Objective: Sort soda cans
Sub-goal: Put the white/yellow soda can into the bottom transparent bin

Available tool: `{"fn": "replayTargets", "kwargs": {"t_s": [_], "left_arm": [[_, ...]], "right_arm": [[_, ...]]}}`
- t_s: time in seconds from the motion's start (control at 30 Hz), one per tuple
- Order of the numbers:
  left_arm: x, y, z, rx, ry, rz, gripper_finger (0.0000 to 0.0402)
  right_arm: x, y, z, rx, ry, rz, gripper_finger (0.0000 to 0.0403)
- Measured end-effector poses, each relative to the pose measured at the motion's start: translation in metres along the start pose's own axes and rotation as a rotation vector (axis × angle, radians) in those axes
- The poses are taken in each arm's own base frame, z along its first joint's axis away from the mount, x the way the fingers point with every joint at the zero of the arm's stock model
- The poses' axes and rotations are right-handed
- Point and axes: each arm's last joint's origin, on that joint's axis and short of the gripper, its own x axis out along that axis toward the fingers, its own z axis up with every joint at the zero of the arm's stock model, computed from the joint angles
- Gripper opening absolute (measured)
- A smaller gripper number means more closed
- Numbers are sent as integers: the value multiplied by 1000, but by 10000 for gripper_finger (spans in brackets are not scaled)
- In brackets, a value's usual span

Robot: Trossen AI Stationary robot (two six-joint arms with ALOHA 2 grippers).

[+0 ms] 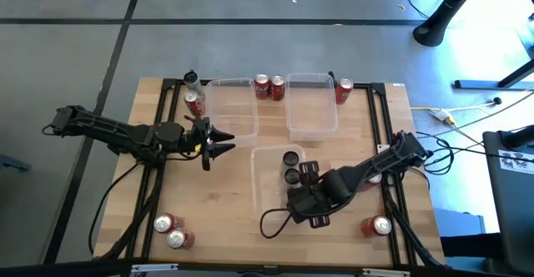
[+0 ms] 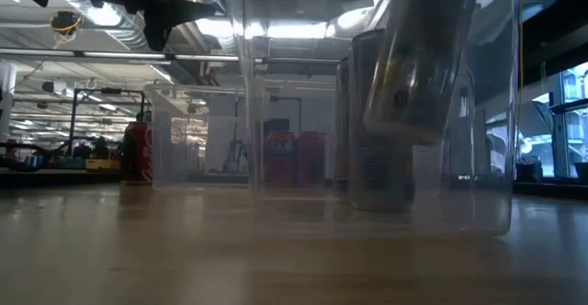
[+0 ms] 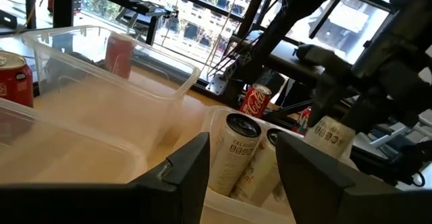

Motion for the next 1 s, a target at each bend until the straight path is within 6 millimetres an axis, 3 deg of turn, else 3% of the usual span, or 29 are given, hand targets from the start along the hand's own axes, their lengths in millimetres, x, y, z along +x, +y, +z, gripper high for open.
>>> {"fn": "replayTargets", "kwargs": {"t_s": [0.53,1.0], "left_arm": [[0,0,0,0,-1,0,162],[0,0,0,3,0,0,162]], "right_arm": [[46,-3,-2,3,65,60,247],[44,-3,-1,5,50,62,302]]}}
